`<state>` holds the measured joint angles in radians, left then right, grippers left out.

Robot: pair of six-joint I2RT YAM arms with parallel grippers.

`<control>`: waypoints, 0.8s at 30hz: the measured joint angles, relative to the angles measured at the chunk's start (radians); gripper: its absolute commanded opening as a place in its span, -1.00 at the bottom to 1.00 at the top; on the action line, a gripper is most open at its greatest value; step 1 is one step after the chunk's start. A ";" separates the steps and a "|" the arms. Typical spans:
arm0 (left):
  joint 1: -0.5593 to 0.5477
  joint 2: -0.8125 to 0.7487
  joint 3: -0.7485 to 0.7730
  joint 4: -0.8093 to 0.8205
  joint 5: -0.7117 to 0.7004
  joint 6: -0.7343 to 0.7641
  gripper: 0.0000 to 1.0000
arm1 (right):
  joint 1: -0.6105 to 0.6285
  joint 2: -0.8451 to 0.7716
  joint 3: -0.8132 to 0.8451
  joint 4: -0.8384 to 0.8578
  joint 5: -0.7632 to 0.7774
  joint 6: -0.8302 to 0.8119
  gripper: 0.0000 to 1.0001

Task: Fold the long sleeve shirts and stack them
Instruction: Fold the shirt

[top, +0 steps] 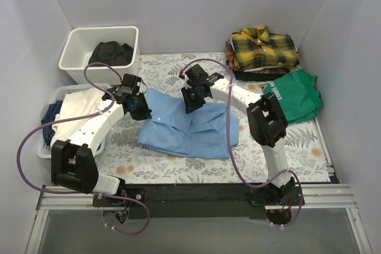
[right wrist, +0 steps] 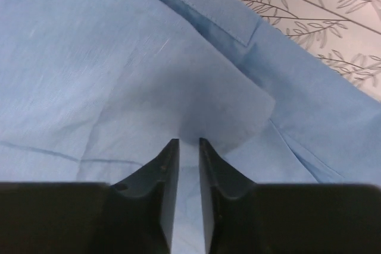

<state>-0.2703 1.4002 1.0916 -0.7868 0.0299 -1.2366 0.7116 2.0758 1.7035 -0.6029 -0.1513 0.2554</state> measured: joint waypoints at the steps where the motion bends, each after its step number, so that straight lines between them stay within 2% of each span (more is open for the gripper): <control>1: 0.000 0.000 0.000 0.000 0.000 0.000 -1.00 | 0.000 0.023 0.011 0.002 -0.007 0.000 -0.58; 5: 0.000 -0.002 0.000 -0.004 0.006 0.000 -1.00 | 0.002 0.110 0.054 0.001 -0.035 0.014 -0.71; 12: 0.000 -0.021 0.000 -0.006 0.037 0.019 -1.00 | 0.002 0.199 0.131 -0.003 -0.076 0.035 -0.72; 14: 0.000 -0.035 0.000 -0.006 0.046 0.030 -1.00 | 0.002 0.213 0.150 -0.002 -0.088 0.039 -0.66; 16: 0.000 -0.043 0.003 -0.007 0.055 0.040 -1.00 | 0.002 0.214 0.153 -0.001 -0.090 0.042 -0.51; 19: 0.000 -0.048 0.018 -0.010 0.067 0.053 -1.00 | 0.002 0.208 0.152 -0.001 -0.076 0.051 -0.42; 24: 0.000 -0.048 0.045 -0.017 0.084 0.070 -1.00 | -0.010 0.115 0.107 -0.004 -0.025 0.064 -0.39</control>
<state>-0.2703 1.3521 1.1366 -0.8036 0.1139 -1.1667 0.7013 2.1910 1.8107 -0.6071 -0.1761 0.3199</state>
